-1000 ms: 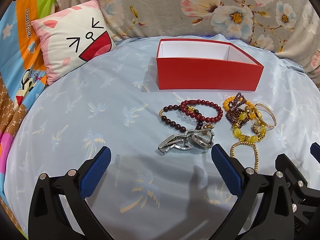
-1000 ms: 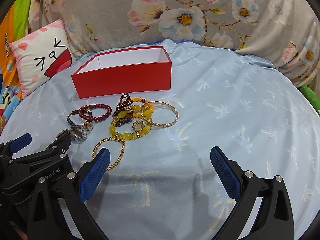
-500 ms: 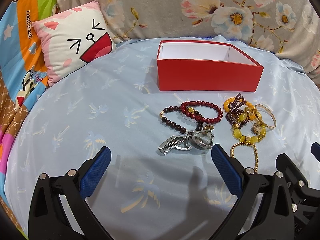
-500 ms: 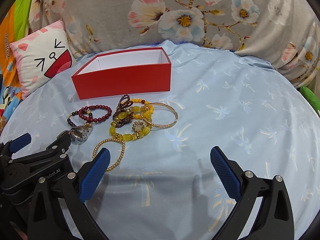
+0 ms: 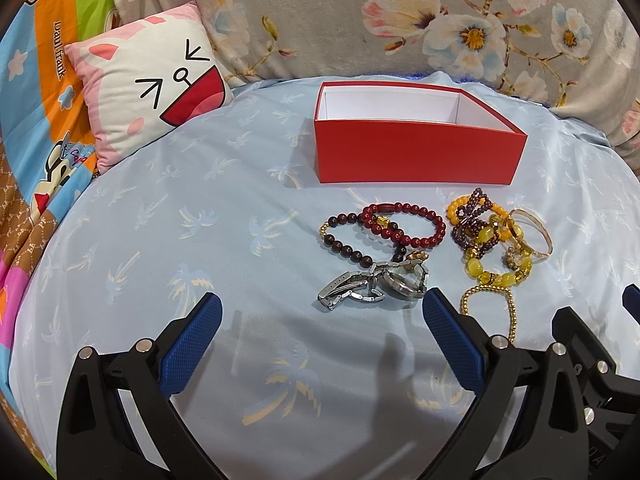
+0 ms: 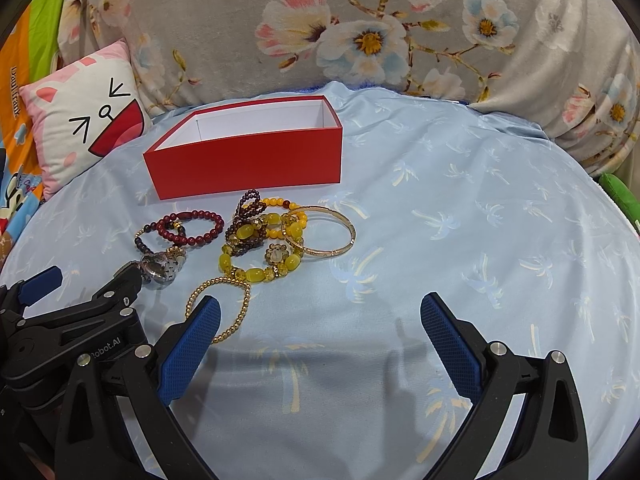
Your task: Organize jewelry
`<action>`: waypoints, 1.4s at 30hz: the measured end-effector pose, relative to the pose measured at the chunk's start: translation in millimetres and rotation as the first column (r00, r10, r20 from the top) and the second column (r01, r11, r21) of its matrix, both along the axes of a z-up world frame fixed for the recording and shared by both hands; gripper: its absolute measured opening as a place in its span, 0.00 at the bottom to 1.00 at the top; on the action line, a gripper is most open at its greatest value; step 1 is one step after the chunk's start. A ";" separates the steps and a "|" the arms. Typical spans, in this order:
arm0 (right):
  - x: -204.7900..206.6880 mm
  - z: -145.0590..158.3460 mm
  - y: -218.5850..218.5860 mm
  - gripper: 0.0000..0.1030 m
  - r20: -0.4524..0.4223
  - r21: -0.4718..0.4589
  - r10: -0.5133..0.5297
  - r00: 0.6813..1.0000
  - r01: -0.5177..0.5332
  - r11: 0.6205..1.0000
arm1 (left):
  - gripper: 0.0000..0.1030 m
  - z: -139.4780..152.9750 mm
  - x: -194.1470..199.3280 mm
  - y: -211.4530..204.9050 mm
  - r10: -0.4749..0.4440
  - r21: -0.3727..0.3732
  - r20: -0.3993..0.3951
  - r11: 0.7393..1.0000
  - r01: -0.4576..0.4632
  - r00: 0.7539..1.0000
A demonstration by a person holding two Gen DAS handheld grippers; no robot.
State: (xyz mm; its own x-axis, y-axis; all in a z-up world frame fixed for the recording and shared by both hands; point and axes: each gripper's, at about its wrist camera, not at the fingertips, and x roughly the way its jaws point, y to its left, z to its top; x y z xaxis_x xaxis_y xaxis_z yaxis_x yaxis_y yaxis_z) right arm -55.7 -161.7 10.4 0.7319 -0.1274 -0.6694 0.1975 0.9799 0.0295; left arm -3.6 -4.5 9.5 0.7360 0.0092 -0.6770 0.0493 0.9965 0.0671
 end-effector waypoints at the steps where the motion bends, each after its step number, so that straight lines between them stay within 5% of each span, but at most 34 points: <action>1: 0.0 0.1 -0.2 0.93 0.000 0.000 0.000 1.000 0.000 1.000 | 0.93 0.1 0.0 0.0 0.000 0.000 0.000 1.000 0.000 1.000; 27: -1.4 -0.8 -2.6 0.93 0.002 0.015 0.002 1.000 -0.002 1.000 | 0.93 4.2 -0.7 4.7 -0.003 0.000 -0.004 1.000 0.003 1.000; 35: 2.3 5.5 -12.1 0.93 -0.028 0.061 0.021 0.999 -0.020 0.998 | 0.93 5.6 8.3 53.4 0.108 -0.047 -0.068 0.993 -0.111 0.992; 42: 24.0 -9.5 1.6 0.61 -0.119 0.138 0.107 0.987 -0.090 0.986 | 0.93 3.9 9.3 66.8 0.124 -0.061 -0.066 0.990 -0.128 0.990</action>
State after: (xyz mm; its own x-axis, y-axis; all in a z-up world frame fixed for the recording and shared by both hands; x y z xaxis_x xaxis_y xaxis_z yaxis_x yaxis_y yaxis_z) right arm -31.7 -160.1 0.9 0.6458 0.0366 -0.7626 0.1106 0.9838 0.1409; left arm 5.7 62.3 13.4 0.6886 0.0539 -0.7232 -0.0749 0.9972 0.0031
